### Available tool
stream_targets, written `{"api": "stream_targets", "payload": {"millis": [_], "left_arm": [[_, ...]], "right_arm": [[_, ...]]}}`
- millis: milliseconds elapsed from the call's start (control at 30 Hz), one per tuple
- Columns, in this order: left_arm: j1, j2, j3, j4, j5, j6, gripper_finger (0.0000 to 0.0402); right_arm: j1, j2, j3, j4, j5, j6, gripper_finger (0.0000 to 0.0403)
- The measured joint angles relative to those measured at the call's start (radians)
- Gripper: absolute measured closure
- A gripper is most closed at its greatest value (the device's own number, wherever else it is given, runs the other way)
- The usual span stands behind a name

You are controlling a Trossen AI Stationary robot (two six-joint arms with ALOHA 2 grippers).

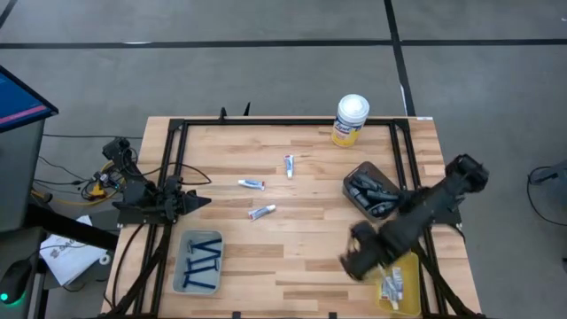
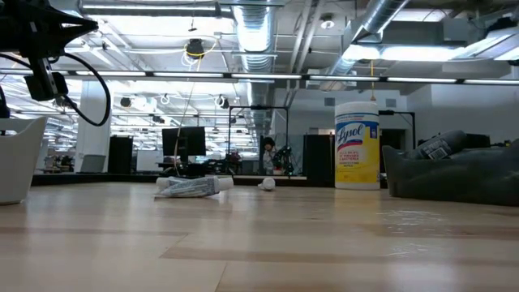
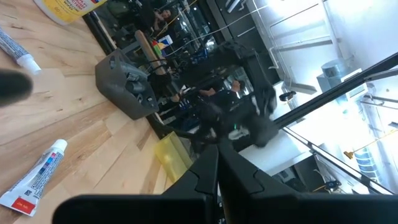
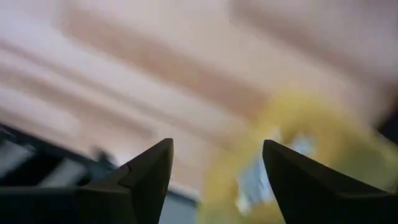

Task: Pick & Place Travel size toiletries
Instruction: Put the white toothpaste tube into the yellow bin

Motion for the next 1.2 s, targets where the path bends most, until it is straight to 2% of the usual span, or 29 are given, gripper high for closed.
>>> {"api": "stream_targets", "payload": {"millis": [100, 200, 367, 500, 767, 1000, 1200], "left_arm": [[0.000, 0.000, 0.000, 0.000, 0.000, 0.000, 0.0401], [0.000, 0.000, 0.000, 0.000, 0.000, 0.000, 0.0401], [0.000, 0.000, 0.000, 0.000, 0.000, 0.000, 0.0401], [0.000, 0.000, 0.000, 0.001, 0.000, 0.000, 0.0401], [0.000, 0.000, 0.000, 0.002, 0.000, 0.000, 0.0401], [0.000, 0.000, 0.000, 0.002, 0.000, 0.000, 0.0401], [0.000, 0.000, 0.000, 0.003, 0.000, 0.000, 0.0401]], "right_arm": [[-0.127, -0.031, 0.018, 0.010, 0.098, -0.156, 0.0167], [-0.268, -0.033, 0.046, 0.058, 0.141, -0.380, 0.0176], [-0.498, 0.026, 0.101, 0.185, 0.148, -0.721, 0.0185], [-0.648, 0.113, 0.180, 0.252, 0.147, -0.900, 0.0182], [-0.847, 0.371, 0.408, 0.243, 0.147, -1.047, 0.0157], [-0.906, 0.585, 0.604, 0.208, 0.145, -1.066, 0.0153], [-0.934, 0.696, 0.649, 0.160, 0.146, -1.056, 0.0153]]}}
